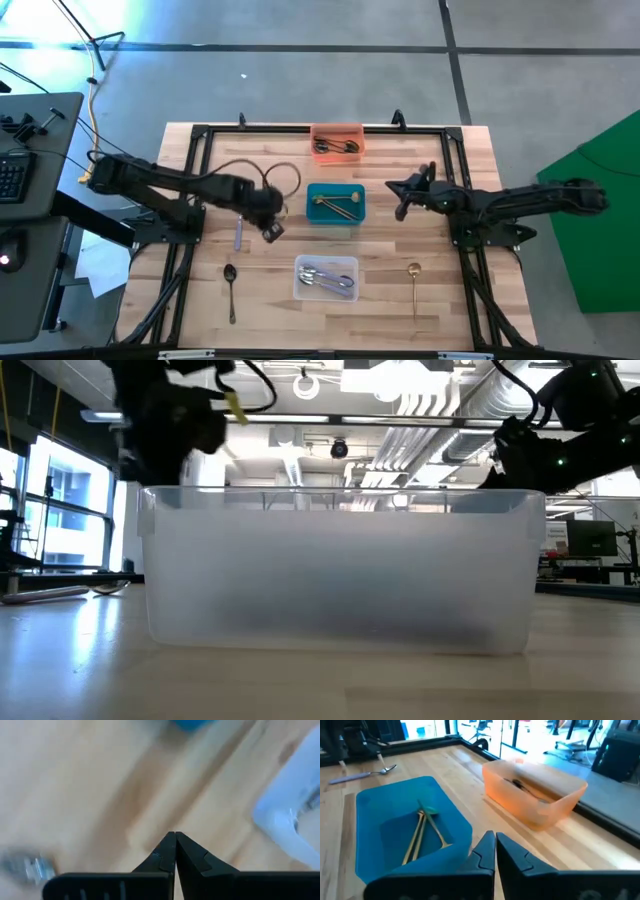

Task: Sort silverware by color (type)
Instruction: Put the black spoon into the orange bin

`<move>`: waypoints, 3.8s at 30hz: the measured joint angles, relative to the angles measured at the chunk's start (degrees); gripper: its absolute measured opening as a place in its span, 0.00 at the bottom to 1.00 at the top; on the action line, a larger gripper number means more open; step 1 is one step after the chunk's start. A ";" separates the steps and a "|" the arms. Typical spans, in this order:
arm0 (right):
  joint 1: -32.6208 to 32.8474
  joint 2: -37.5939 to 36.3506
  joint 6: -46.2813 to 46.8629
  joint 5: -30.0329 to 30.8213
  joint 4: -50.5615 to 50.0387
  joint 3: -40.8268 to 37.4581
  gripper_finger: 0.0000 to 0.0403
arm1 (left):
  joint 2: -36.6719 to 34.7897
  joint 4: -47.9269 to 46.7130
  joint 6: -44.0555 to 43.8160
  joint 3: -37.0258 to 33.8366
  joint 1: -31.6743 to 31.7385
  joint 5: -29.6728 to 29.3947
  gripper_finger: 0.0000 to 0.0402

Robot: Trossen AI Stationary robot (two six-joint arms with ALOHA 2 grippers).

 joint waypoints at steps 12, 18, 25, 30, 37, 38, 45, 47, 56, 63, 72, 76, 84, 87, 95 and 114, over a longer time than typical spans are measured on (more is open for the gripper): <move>-3.15 -3.26 -7.04 -7.88 2.66 0.98 0.00 | -0.02 -8.53 -58.76 1.30 -26.70 7.91 0.00; -3.39 -3.26 -7.03 -7.89 2.70 0.98 0.00 | 1.58 -8.40 -81.03 1.28 -37.26 5.67 0.02; -3.40 -3.26 -7.02 -10.47 5.62 0.99 0.00 | 7.01 -7.52 -87.13 0.84 -39.54 3.31 0.22; -3.26 -3.24 -6.94 -11.09 6.50 1.01 0.00 | 8.10 1.84 -89.80 -4.61 -39.77 3.12 0.36; -3.23 -3.24 -6.51 -11.07 6.46 1.01 0.00 | 8.08 5.69 -92.30 -8.96 -40.80 4.85 0.41; -3.23 -3.24 -6.51 -11.07 6.45 1.01 0.00 | 8.07 5.67 -92.20 -8.95 -40.91 4.90 0.40; -3.23 -3.24 -6.41 -11.07 6.41 1.01 0.00 | 10.13 6.13 -91.41 -8.93 -41.92 4.79 0.30; -3.23 -3.24 -6.41 -11.07 6.41 1.01 0.00 | 11.42 7.60 -91.02 -8.89 -42.02 4.61 0.27; -3.23 -3.22 -6.57 -11.05 6.08 1.01 0.00 | 12.31 7.34 -81.41 -8.75 -41.38 3.55 0.08; -3.23 -3.22 -6.91 -11.05 6.09 1.01 0.00 | 10.42 6.47 -65.83 -8.99 -34.66 -1.37 0.01; -4.19 -3.22 -8.49 -11.01 7.57 1.01 0.00 | 4.10 4.70 -30.61 -8.99 -13.84 -0.87 0.00; -4.68 -3.22 -8.51 -11.01 7.13 1.01 0.00 | 1.04 3.48 -13.47 -8.37 -2.44 -0.07 0.00; -6.34 -3.22 -8.97 -11.01 7.02 1.01 0.00 | 3.64 2.40 21.01 -0.70 19.24 1.43 0.00; -7.46 -3.22 -9.88 -11.18 7.09 1.01 0.00 | 6.59 2.46 32.01 4.52 25.47 1.32 0.00; -11.30 -3.22 -11.57 -13.79 8.27 1.01 0.00 | 21.89 -0.46 56.03 26.70 35.90 1.04 0.00; -14.60 -3.22 -11.67 -18.24 7.18 1.01 0.00 | 54.36 -5.54 77.96 76.77 33.33 6.69 0.00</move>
